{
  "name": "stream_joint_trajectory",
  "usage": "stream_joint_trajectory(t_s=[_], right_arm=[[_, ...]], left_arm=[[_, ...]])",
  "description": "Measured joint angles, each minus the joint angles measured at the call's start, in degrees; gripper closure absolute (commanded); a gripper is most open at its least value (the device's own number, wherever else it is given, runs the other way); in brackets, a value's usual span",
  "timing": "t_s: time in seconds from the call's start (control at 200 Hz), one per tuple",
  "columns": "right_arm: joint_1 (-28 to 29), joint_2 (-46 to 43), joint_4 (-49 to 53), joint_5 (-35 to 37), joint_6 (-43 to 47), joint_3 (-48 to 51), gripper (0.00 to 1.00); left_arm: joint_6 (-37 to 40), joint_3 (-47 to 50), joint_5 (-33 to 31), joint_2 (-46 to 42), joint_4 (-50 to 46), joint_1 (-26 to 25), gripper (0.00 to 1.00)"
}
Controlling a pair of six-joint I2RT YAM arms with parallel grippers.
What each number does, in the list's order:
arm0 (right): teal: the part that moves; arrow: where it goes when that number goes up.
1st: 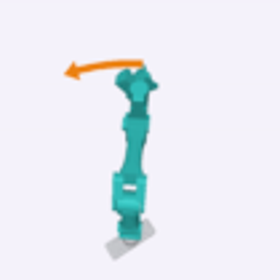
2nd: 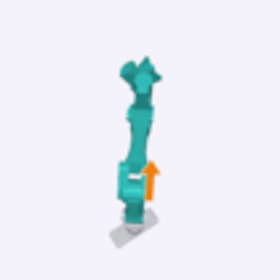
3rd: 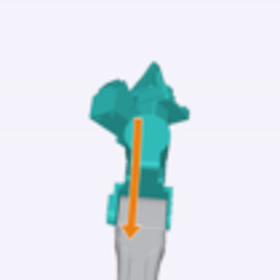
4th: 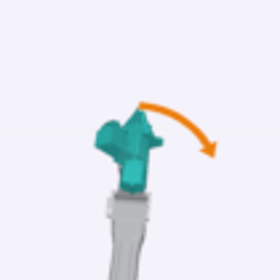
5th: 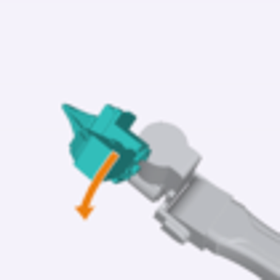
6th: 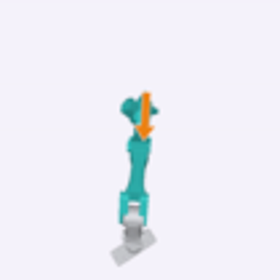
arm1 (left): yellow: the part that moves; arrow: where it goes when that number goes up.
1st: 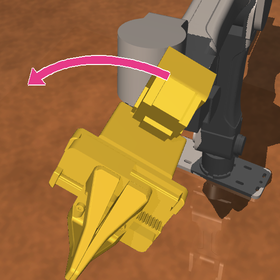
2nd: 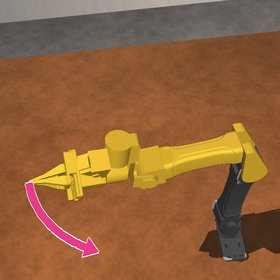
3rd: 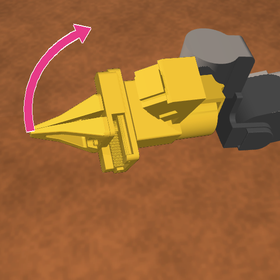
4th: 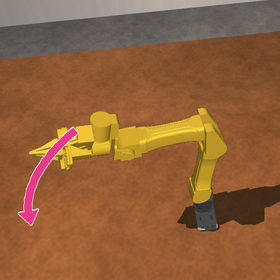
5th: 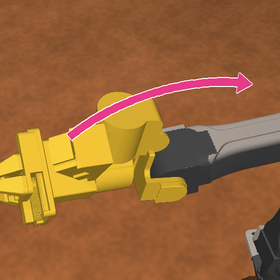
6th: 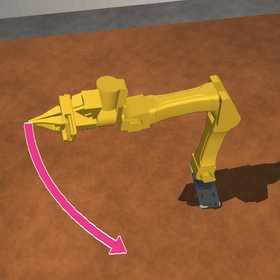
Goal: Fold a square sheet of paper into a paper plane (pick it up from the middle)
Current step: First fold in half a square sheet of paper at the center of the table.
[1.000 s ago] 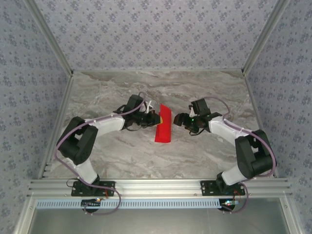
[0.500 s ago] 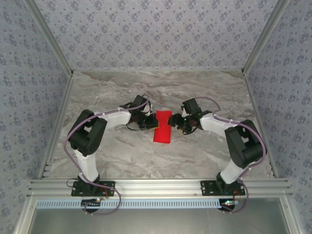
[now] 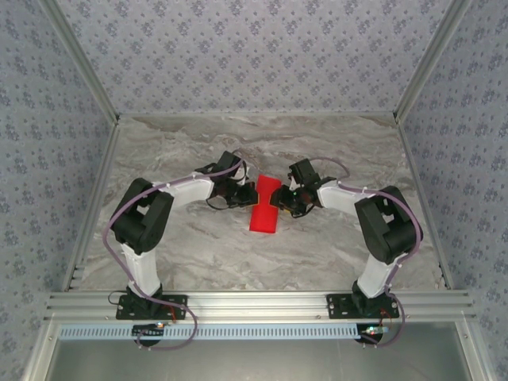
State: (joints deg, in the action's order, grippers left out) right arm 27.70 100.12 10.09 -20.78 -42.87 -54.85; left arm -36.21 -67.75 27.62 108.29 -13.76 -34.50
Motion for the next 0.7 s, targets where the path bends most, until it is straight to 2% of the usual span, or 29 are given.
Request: stream_joint_trajectory(t_s=[0.08, 0.185, 0.24, 0.31, 0.38, 0.51, 0.7], right_arm=[[0.1, 0.5, 0.0, 0.0, 0.0, 0.0, 0.56], [0.2, 1.0, 0.4, 0.5, 0.0, 0.0, 0.56], [0.2, 1.3, 0.5, 0.6, 0.0, 0.0, 0.57], [0.2, 1.3, 0.6, 0.7, 0.0, 0.0, 0.58], [0.2, 1.4, 0.7, 0.9, 0.0, -0.1, 0.58], [0.2, 1.6, 1.0, 1.3, 0.0, -0.2, 0.59], [0.2, 1.9, 1.5, 1.6, 0.0, -0.6, 0.59]], left_arm=[[0.2, -0.1, 0.0, 0.6, 0.0, 0.0, 1.0], [0.2, -0.1, -0.2, 1.6, -0.1, -0.1, 0.94], [0.3, -0.1, -0.5, 1.9, -0.4, -0.1, 0.87], [0.3, -0.4, -0.7, 1.9, -1.3, -0.1, 0.72], [-0.1, -0.8, -1.2, 1.9, -2.0, -0.2, 0.65], [-0.7, -0.9, -3.2, 0.2, -4.1, -0.3, 0.57], [-2.4, -0.8, -9.6, -5.9, -7.1, -0.4, 0.47]])
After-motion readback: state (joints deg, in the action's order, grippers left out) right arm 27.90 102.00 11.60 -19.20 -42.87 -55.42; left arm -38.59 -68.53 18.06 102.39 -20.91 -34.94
